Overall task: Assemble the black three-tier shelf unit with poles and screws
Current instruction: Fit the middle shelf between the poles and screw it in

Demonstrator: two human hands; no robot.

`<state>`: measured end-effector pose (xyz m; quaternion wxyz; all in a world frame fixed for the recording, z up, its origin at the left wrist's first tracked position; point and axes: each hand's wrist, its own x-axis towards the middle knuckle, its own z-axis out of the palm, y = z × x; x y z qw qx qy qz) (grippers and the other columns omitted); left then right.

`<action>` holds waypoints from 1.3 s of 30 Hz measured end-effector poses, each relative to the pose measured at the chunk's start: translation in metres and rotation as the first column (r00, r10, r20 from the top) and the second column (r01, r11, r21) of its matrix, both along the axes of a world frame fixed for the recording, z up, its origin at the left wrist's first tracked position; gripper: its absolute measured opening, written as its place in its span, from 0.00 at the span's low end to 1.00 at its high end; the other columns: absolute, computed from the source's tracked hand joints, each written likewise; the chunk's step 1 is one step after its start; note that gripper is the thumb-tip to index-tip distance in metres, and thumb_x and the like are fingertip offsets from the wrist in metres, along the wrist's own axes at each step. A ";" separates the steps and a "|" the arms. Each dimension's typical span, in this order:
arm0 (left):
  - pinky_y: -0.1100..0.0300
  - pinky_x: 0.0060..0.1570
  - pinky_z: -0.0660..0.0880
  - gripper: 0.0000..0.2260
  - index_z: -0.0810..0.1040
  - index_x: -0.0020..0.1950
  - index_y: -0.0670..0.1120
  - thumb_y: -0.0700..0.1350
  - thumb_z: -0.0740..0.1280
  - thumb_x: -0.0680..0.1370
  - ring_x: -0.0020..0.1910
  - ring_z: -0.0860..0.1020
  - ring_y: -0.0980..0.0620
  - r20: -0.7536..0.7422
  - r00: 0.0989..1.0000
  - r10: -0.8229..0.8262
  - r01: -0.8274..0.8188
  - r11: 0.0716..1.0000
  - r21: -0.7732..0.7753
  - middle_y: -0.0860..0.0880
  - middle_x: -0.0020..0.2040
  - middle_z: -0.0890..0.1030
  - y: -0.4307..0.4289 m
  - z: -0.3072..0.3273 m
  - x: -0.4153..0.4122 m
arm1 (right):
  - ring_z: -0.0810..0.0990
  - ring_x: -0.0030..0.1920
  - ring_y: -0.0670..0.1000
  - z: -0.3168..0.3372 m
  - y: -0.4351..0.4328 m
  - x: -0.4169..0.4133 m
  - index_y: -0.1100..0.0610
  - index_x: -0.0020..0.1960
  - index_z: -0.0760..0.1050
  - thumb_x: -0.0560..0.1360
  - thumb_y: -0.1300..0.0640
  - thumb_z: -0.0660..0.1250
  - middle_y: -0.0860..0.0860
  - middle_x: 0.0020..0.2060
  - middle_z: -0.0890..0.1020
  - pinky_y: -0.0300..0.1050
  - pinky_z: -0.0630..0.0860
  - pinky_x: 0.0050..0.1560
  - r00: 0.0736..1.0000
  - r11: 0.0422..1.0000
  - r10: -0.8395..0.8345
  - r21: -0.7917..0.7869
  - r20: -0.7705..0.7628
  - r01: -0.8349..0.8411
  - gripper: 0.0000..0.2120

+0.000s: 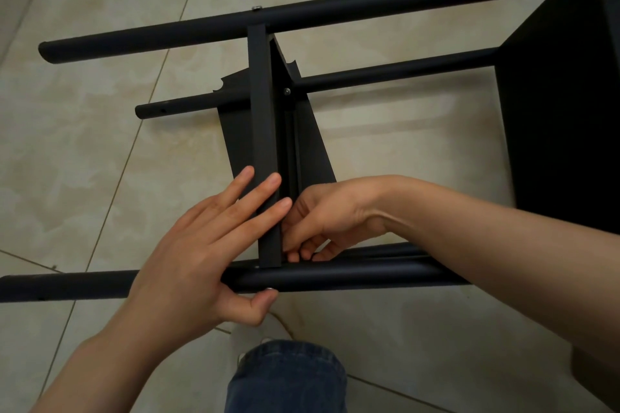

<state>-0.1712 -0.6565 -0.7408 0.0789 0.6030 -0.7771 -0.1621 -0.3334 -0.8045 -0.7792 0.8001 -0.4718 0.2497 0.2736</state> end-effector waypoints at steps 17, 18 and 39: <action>0.54 0.72 0.62 0.41 0.62 0.79 0.50 0.58 0.68 0.68 0.81 0.57 0.48 -0.005 1.000 -0.007 0.007 1.000 -0.026 0.51 0.81 0.61 -0.001 -0.001 -0.001 | 0.74 0.32 0.43 0.000 -0.004 0.000 0.52 0.36 0.83 0.77 0.56 0.70 0.47 0.29 0.78 0.37 0.72 0.40 0.999 0.996 0.039 -0.083 -0.028 -0.041 0.12; 0.54 0.72 0.62 0.41 0.62 0.79 0.50 0.58 0.68 0.68 0.81 0.57 0.48 -0.003 1.000 -0.006 0.006 1.000 -0.024 0.51 0.81 0.61 -0.001 -0.001 0.000 | 0.74 0.32 0.43 0.000 -0.004 0.000 0.52 0.36 0.83 0.77 0.56 0.70 0.47 0.29 0.78 0.37 0.72 0.40 0.999 0.995 0.039 -0.090 -0.028 -0.041 0.12; 0.57 0.75 0.58 0.42 0.60 0.80 0.50 0.58 0.68 0.68 0.82 0.56 0.50 0.007 1.000 -0.008 0.008 1.000 -0.024 0.52 0.82 0.59 -0.002 0.000 -0.001 | 0.74 0.34 0.44 0.002 -0.002 0.001 0.51 0.34 0.82 0.79 0.56 0.68 0.48 0.29 0.77 0.41 0.73 0.46 0.999 0.987 0.043 -0.153 0.019 -0.040 0.15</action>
